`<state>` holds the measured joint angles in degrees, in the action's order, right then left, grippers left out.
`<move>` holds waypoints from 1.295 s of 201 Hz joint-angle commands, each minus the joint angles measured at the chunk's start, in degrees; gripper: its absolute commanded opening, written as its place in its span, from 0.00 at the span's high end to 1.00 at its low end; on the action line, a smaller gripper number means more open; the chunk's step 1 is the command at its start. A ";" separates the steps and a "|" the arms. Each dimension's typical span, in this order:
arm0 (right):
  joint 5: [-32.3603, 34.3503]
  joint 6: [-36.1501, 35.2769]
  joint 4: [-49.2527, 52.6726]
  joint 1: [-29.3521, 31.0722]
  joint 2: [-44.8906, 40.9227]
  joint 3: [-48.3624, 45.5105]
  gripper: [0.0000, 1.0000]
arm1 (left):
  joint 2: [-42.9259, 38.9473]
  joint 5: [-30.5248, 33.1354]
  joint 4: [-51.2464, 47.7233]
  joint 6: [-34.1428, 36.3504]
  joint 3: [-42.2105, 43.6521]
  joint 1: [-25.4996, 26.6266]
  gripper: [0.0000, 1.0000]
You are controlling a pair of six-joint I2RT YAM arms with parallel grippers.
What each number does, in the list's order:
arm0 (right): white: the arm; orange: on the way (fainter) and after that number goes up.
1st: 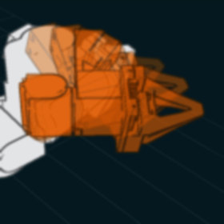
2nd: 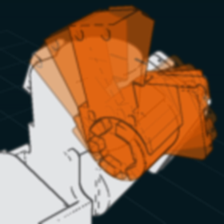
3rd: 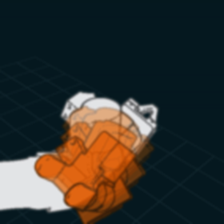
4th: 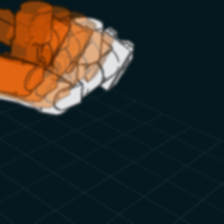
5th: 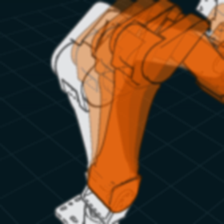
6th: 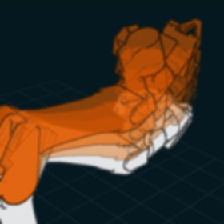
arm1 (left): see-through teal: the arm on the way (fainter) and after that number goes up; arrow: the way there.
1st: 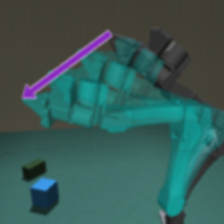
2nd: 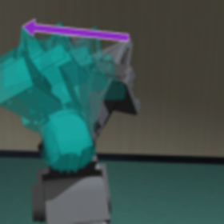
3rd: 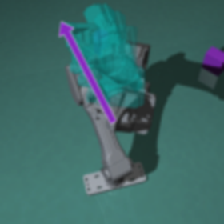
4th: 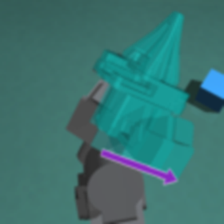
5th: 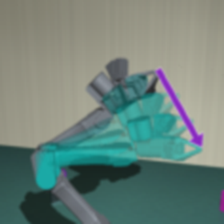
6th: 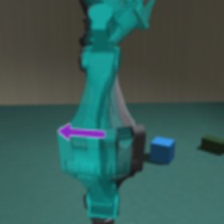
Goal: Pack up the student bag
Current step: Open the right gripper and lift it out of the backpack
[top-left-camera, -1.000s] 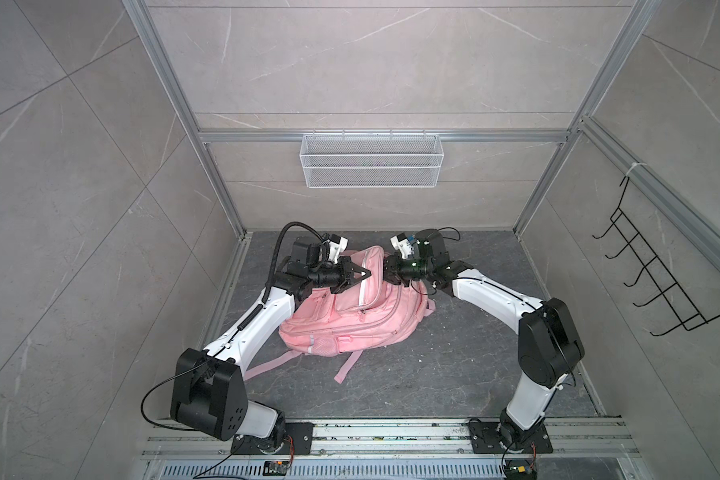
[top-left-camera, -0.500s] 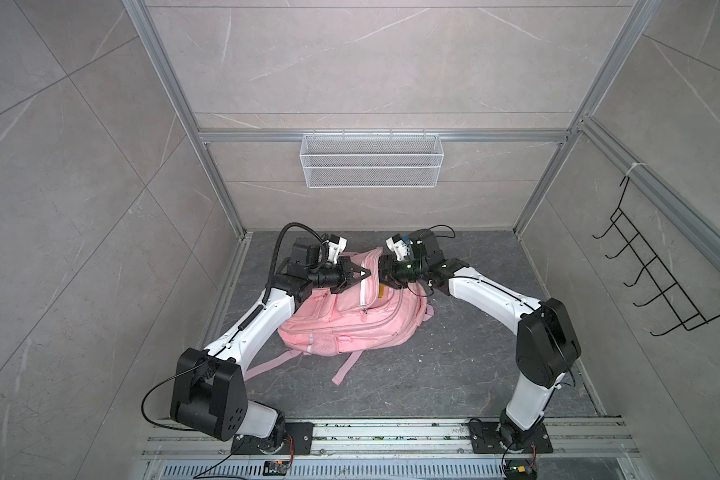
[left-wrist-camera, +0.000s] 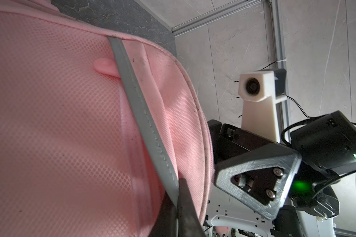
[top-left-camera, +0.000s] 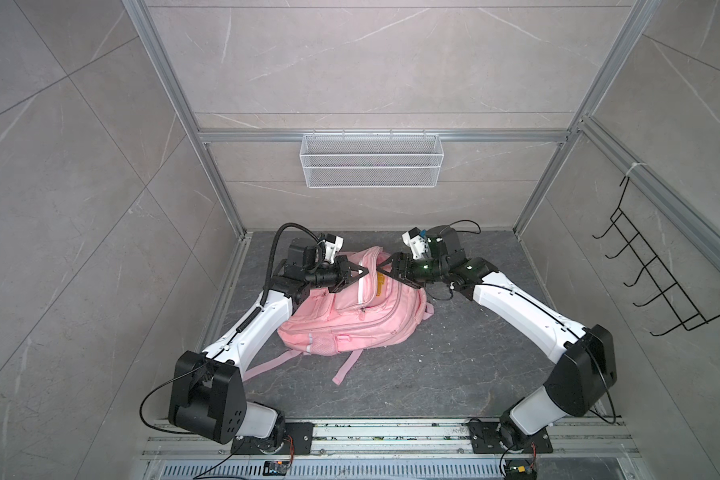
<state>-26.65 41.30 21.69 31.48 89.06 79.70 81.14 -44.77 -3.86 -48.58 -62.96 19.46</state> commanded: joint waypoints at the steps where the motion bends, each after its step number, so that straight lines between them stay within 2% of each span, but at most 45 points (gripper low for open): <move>1: 5.27 -2.27 5.62 -0.02 -5.50 -2.51 0.26 | -1.61 -1.93 4.36 2.78 -2.96 -0.57 1.00; 47: 8.90 -4.21 10.31 -1.00 -8.99 -3.65 0.23 | 1.03 -1.61 0.62 5.55 -3.46 -0.18 1.00; 76: 9.61 -6.26 11.18 -1.01 -9.68 -3.13 0.12 | 3.93 0.68 -3.94 7.99 -4.60 1.12 1.00; 136: 10.67 -6.76 10.92 -1.03 -9.44 -3.86 0.12 | 10.35 7.66 -3.37 5.79 -2.54 5.94 1.00; 157: 10.73 -6.58 10.39 -0.99 -9.03 -3.85 0.12 | 11.55 9.71 -3.06 5.05 -1.99 7.10 0.96; 168: 10.72 -6.57 10.16 -0.99 -8.99 -3.93 0.12 | 11.91 10.21 -3.42 4.87 -2.00 7.47 0.92; 182: 10.78 -6.64 10.12 -0.99 -8.92 -4.03 0.12 | 11.38 11.15 -4.74 4.96 -2.22 7.49 0.81; 199: 10.84 -6.85 10.25 -0.99 -8.51 -4.33 0.12 | 9.01 12.69 -7.44 5.91 -2.55 7.50 0.59; 219: 10.60 -7.28 10.98 -0.99 -7.65 -4.10 0.12 | 4.76 14.35 -12.10 7.28 -2.80 7.30 0.43; 240: 10.53 -7.37 10.91 -1.02 -6.92 -3.70 0.12 | -0.54 15.59 -16.39 7.88 -1.62 6.83 0.30; 260: 10.40 -7.46 10.85 -0.99 -6.22 -3.66 0.12 | -4.77 15.68 -20.13 7.62 0.80 5.48 0.28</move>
<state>-16.84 35.00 31.97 30.46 81.67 76.16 83.02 -30.52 -17.78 -42.41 -63.77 26.50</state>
